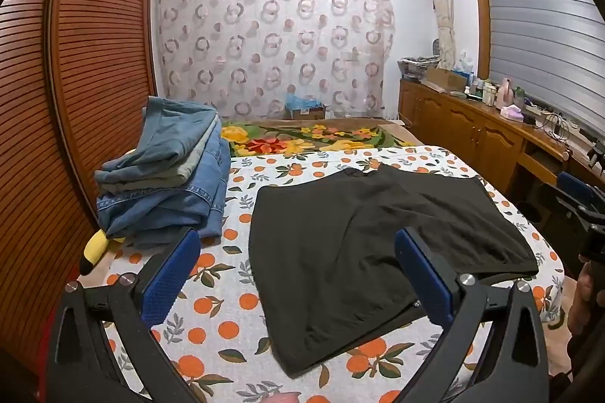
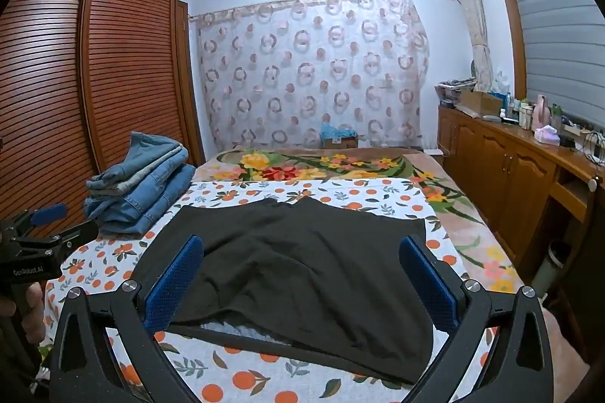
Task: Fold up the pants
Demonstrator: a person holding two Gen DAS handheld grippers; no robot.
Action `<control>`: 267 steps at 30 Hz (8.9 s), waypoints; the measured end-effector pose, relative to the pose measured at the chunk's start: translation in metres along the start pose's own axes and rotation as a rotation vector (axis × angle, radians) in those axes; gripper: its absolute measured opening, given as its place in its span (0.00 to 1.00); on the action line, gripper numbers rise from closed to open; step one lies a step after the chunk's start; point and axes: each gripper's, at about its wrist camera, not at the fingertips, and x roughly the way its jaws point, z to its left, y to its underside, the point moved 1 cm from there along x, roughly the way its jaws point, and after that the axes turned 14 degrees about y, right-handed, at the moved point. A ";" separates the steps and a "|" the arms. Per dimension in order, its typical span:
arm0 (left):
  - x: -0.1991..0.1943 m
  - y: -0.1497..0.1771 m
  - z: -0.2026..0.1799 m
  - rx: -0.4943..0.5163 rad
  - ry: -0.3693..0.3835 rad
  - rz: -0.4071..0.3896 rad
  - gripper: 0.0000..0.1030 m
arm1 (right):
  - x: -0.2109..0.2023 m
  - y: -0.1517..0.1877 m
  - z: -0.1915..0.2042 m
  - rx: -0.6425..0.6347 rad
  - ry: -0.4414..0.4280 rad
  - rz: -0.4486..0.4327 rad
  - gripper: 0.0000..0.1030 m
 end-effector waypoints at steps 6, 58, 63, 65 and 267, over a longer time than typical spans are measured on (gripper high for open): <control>-0.005 -0.001 -0.001 -0.003 0.000 -0.001 1.00 | -0.003 0.001 0.002 0.002 0.006 -0.003 1.00; -0.019 -0.004 -0.021 -0.012 0.005 -0.018 1.00 | -0.003 0.003 0.003 0.003 0.000 -0.011 1.00; -0.018 -0.004 -0.020 -0.012 0.005 -0.019 1.00 | -0.003 0.003 0.003 0.003 0.000 -0.012 1.00; -0.018 -0.004 -0.020 -0.013 0.006 -0.020 1.00 | -0.003 0.003 0.003 0.002 0.000 -0.012 1.00; 0.037 0.024 -0.002 0.011 0.304 0.258 0.04 | -0.079 -0.014 0.016 -0.064 -0.218 0.263 0.40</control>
